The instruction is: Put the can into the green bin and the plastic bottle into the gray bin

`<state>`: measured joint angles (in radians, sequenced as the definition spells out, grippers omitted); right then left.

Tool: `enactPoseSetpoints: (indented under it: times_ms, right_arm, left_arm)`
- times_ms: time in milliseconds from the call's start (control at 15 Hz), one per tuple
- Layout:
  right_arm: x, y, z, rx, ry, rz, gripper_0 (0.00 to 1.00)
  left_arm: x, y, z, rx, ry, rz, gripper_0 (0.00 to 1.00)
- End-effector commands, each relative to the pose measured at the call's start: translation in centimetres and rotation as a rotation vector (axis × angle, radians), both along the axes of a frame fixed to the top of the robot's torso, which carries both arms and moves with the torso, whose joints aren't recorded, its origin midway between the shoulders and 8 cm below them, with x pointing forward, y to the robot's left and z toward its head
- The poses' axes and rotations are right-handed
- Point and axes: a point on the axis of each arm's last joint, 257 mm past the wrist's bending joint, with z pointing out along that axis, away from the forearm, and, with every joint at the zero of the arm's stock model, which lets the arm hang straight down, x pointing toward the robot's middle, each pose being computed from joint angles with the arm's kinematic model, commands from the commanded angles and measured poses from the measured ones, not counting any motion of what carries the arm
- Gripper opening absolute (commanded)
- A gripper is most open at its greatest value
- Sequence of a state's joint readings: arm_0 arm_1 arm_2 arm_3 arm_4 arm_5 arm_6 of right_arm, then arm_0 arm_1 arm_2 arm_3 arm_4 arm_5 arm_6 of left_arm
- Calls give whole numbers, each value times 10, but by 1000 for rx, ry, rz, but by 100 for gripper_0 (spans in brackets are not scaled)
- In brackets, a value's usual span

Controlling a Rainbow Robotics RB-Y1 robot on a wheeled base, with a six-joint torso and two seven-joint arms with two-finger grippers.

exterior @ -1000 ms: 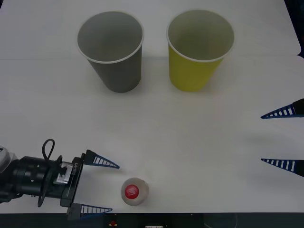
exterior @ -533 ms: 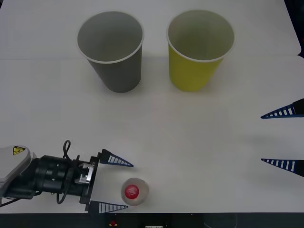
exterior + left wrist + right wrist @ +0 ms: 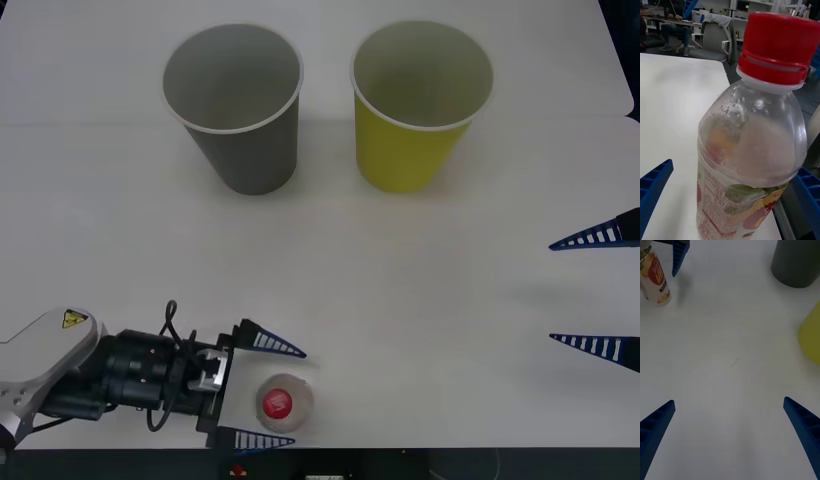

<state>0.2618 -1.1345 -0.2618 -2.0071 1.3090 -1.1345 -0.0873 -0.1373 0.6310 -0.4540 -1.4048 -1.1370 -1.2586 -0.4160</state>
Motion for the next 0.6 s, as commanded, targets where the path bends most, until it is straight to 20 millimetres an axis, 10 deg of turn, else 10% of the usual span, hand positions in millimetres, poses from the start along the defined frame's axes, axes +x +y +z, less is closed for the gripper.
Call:
enactPoseSetpoints:
  times_ms: [67, 200, 267, 333, 600]
  right_arm:
    - [0, 0, 0, 0, 0, 0, 100]
    - [0, 0, 0, 0, 0, 0, 100]
    - [0, 0, 0, 0, 0, 0, 100]
    - [0, 0, 0, 0, 0, 0, 100]
    - [0, 0, 0, 0, 0, 0, 100]
  left_arm:
    - [2, -2, 0, -1, -2, 7, 100]
    - [3, 0, 0, 2, -2, 9, 100]
    - [3, 0, 0, 4, -6, 8, 78]
    - [2, 0, -2, 8, -4, 7, 0]
    - [1, 2, -4, 17, -5, 4, 0]
